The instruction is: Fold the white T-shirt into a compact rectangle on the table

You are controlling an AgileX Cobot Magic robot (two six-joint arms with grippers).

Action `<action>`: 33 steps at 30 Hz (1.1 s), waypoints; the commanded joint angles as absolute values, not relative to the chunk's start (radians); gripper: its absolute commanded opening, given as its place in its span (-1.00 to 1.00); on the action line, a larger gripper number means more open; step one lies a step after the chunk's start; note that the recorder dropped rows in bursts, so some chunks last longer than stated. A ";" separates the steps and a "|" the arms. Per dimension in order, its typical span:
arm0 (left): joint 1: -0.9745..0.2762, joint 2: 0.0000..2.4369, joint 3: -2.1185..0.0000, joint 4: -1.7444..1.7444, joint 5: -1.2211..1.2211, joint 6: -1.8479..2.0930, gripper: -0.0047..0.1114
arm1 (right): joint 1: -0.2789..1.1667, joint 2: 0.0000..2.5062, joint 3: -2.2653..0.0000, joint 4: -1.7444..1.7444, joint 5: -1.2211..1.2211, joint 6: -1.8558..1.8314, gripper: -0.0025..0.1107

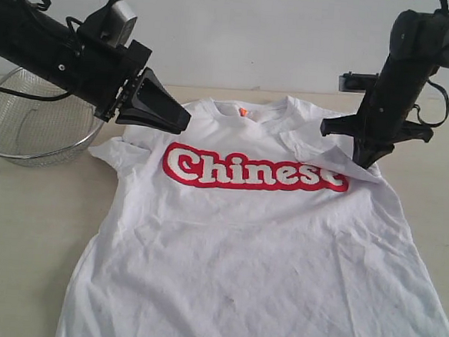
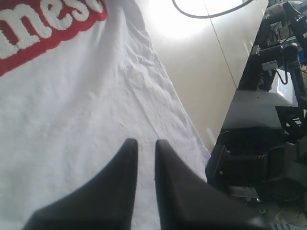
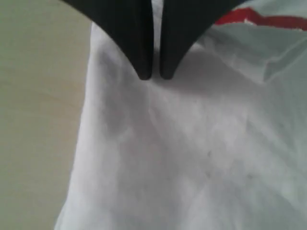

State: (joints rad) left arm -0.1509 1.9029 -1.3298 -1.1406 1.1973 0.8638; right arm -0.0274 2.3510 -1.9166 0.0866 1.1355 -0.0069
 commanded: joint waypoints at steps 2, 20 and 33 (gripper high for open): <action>-0.150 1.891 -1.325 -1.155 1.201 0.873 -0.69 | -0.016 2.333 -1.873 0.114 1.190 -0.043 -0.96; -0.150 1.891 -1.325 -1.155 1.215 0.872 -0.69 | 0.008 2.182 -1.742 0.121 1.036 -0.054 -0.96; -0.150 1.891 -1.325 -1.155 1.221 0.872 -0.69 | -0.024 2.279 -1.745 0.009 0.995 0.034 -0.96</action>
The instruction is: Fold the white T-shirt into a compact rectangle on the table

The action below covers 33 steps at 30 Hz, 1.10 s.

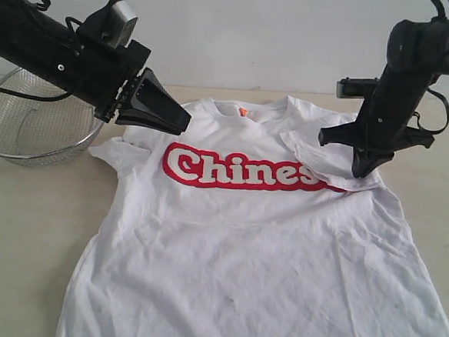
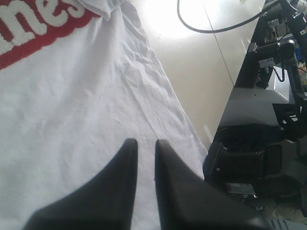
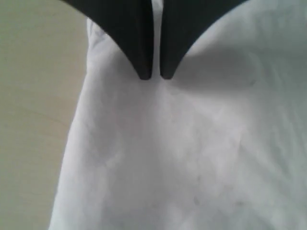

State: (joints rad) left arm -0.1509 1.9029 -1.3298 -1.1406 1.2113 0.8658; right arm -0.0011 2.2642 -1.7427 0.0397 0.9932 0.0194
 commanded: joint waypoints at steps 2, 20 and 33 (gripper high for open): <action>-0.150 1.891 -1.325 -1.155 1.220 0.872 -0.69 | -0.030 2.297 -1.745 0.007 1.003 0.036 -0.96; -0.150 1.891 -1.325 -1.155 1.221 0.872 -0.69 | -0.031 2.210 -1.758 -0.010 0.887 0.067 -0.96; -0.150 1.891 -1.325 -1.155 1.221 0.872 -0.69 | -0.031 2.304 -1.761 -0.021 0.871 0.102 -0.96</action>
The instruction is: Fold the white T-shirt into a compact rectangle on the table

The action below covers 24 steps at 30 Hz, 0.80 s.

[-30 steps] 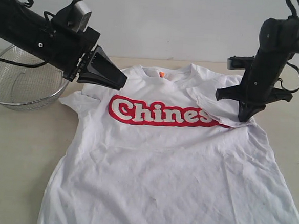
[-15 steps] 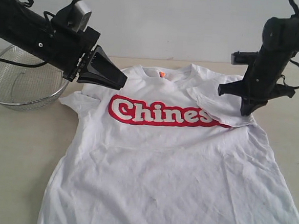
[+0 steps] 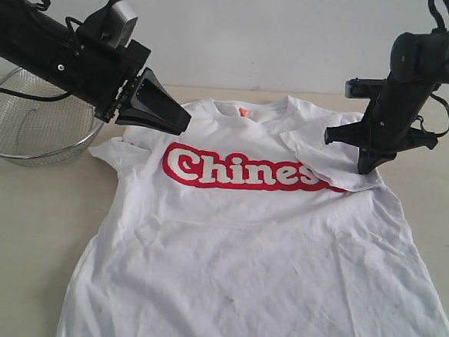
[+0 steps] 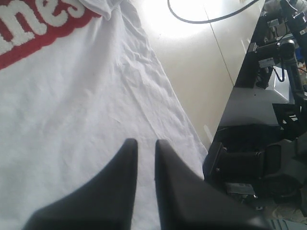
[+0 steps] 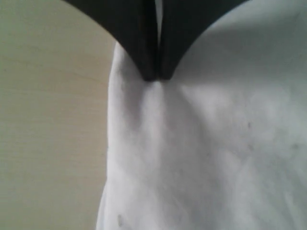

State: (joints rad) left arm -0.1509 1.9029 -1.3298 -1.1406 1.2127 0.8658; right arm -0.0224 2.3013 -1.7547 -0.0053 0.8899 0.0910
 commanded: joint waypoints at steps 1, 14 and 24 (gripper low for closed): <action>-0.150 1.891 -1.325 -1.155 1.221 0.872 -0.69 | -0.031 2.304 -1.774 -0.021 0.873 0.102 -0.96; -0.150 1.891 -1.325 -1.155 1.221 0.872 -0.69 | -0.031 2.355 -2.038 -0.024 0.956 0.100 -0.96; -0.150 1.891 -1.325 -1.155 1.221 0.872 -0.69 | -0.031 2.451 -2.050 -0.065 0.944 0.117 -0.96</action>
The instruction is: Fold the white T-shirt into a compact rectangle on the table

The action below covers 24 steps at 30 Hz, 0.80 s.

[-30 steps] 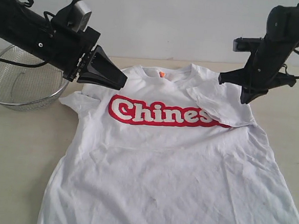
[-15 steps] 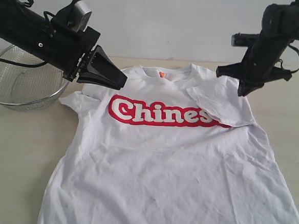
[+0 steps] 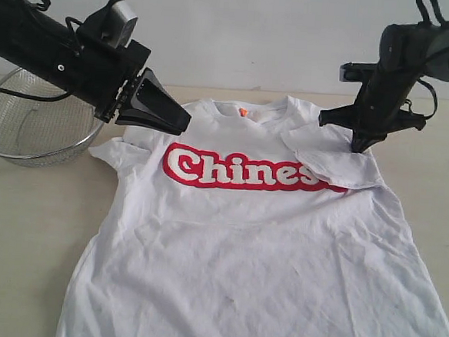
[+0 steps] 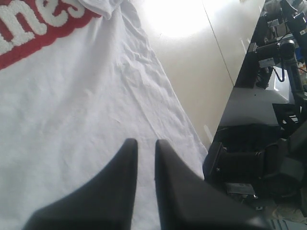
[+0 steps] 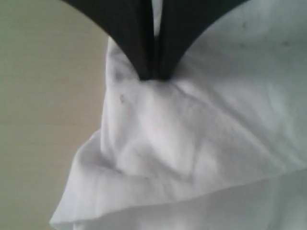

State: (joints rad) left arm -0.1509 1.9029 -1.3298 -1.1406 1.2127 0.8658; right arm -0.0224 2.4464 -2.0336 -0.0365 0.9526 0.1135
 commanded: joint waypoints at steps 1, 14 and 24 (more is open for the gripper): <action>-0.150 1.891 -1.325 -1.155 1.221 0.872 -0.69 | -0.033 2.451 -2.069 -0.069 0.946 0.117 -0.96; -0.150 1.891 -1.325 -1.162 1.221 0.872 -0.69 | -0.084 2.489 -2.226 -0.055 0.976 0.117 -0.96; -0.150 1.891 -1.325 -1.162 1.221 0.872 -0.69 | -0.084 2.569 -2.226 -0.040 0.893 0.114 -0.96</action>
